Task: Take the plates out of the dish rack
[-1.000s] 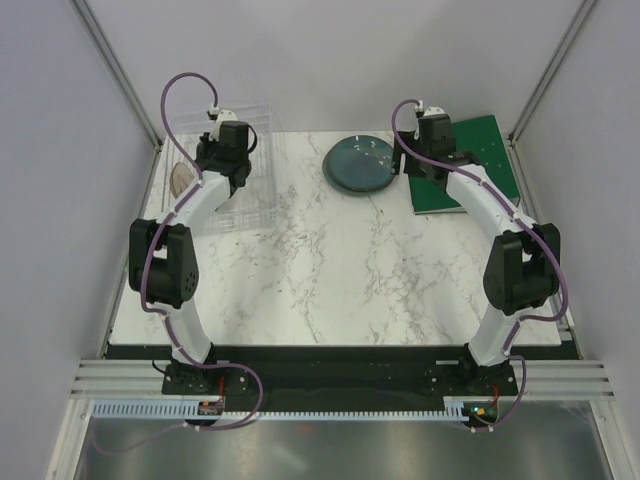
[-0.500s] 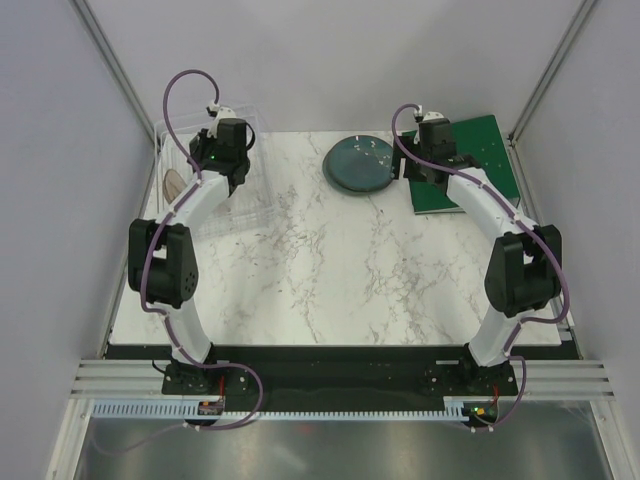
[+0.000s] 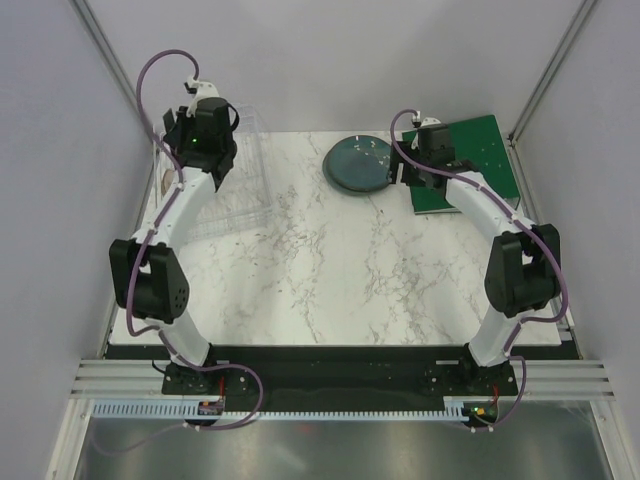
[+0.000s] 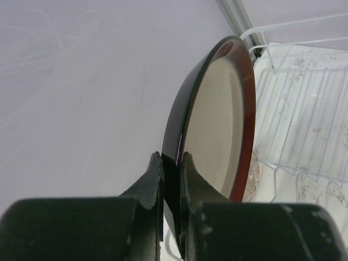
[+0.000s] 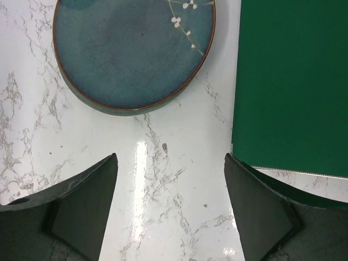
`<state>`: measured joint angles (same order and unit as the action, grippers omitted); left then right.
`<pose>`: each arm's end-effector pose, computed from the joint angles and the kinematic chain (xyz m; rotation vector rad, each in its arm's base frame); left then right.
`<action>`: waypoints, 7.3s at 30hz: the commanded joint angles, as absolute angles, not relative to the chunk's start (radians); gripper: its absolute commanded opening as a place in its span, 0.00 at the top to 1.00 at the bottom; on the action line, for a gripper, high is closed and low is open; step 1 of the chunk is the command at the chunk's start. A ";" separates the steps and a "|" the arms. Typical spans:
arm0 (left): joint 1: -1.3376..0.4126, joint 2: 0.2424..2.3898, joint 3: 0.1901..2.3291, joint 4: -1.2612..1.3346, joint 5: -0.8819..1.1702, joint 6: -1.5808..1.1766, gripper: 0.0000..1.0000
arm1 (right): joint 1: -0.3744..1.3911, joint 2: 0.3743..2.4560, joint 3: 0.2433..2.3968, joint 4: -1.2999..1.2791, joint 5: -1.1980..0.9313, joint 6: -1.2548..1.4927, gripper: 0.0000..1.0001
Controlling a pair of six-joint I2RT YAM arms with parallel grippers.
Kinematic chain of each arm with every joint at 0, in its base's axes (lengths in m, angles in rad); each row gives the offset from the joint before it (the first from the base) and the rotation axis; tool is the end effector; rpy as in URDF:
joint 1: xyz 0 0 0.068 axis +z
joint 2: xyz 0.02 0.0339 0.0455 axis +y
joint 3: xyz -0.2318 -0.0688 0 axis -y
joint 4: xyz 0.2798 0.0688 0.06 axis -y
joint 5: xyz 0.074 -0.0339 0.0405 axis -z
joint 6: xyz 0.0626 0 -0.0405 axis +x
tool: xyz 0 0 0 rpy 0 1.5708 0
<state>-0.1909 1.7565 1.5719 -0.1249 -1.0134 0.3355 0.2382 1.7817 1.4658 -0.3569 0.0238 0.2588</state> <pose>0.4528 -0.0334 0.3163 -0.2253 1.8403 1.0419 0.4473 0.1071 0.2252 0.0361 2.2542 0.2412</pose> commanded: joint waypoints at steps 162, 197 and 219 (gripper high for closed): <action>0.090 1.758 1.354 -0.216 -0.612 -0.126 0.25 | 0.262 1.885 1.680 -0.529 -0.037 0.150 0.23; 0.100 1.720 1.511 -0.321 -0.687 -0.049 0.98 | 0.267 1.847 1.626 -0.514 -0.084 0.163 0.25; 0.048 1.332 1.441 -0.529 -0.238 -0.242 0.98 | 0.304 1.648 1.490 -0.357 -0.417 0.293 0.24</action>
